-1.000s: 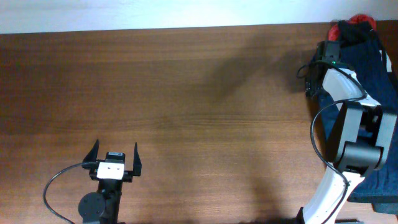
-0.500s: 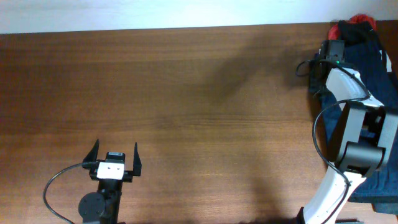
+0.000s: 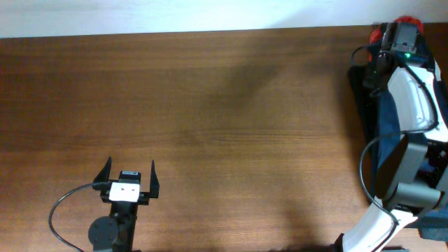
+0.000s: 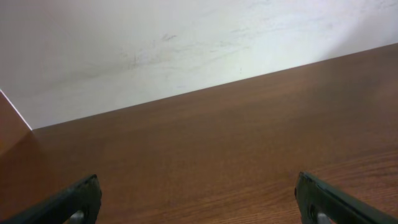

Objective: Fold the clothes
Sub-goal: 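Reach the right gripper to the navy shorts stack and grasp the top pair, then pull the navy shorts left with the right gripper onto the table center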

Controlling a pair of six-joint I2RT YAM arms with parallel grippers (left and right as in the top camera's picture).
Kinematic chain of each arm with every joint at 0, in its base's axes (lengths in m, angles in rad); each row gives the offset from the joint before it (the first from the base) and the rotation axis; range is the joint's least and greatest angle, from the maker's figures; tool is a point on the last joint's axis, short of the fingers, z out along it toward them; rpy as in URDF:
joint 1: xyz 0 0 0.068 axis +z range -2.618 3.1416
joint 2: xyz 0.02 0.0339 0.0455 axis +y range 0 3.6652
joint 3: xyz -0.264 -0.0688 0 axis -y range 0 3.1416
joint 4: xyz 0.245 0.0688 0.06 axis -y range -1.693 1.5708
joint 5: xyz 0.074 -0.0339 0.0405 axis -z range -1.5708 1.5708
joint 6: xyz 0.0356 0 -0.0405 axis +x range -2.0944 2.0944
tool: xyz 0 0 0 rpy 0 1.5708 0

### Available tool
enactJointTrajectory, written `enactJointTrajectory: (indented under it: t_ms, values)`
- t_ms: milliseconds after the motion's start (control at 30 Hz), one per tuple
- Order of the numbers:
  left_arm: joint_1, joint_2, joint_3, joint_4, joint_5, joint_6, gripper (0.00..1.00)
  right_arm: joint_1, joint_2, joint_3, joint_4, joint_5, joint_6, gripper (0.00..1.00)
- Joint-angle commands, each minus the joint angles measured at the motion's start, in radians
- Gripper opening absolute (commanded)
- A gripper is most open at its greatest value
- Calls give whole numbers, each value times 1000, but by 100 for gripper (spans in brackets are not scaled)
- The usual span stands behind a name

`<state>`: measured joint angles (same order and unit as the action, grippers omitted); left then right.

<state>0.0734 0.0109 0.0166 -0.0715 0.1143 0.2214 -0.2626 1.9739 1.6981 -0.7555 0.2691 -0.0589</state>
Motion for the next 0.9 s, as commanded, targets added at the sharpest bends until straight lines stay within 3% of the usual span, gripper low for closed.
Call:
enactJointTrajectory:
  t_ms: [0,100,233,367,533,567,600,667,700,767,867]
  values:
    - [3,-5,-7,-1,-7,12,99,6,-97,38,5,-208,23,4]
    - [3,-5,-7,0,-7,12,99,52,-124,38,-13,-341,23,4]
    - [3,-5,-7,0,-7,12,99,218,-125,37,-42,-429,22,4]
    - [3,-5,-7,-1,-7,12,99,491,-120,37,-78,-503,26,4]
    - [3,-5,-7,0,-7,12,99,893,-108,37,-23,-500,238,4]
    - [3,-5,-7,-1,-7,12,99,950,-104,37,2,-490,281,14]
    - [3,-5,-7,-1,-7,12,99,1008,-104,37,24,-438,330,51]
    - [3,-5,-7,-1,-7,12,99,1049,-105,38,35,-387,334,69]
    - [3,-5,-7,-1,-7,12,99,1048,-108,50,14,-392,338,88]
    - [3,-5,-7,-1,-7,12,99,997,-135,107,-97,-388,340,99]
    - [3,-5,-7,-1,-7,12,99,863,-174,205,-293,-388,371,99]
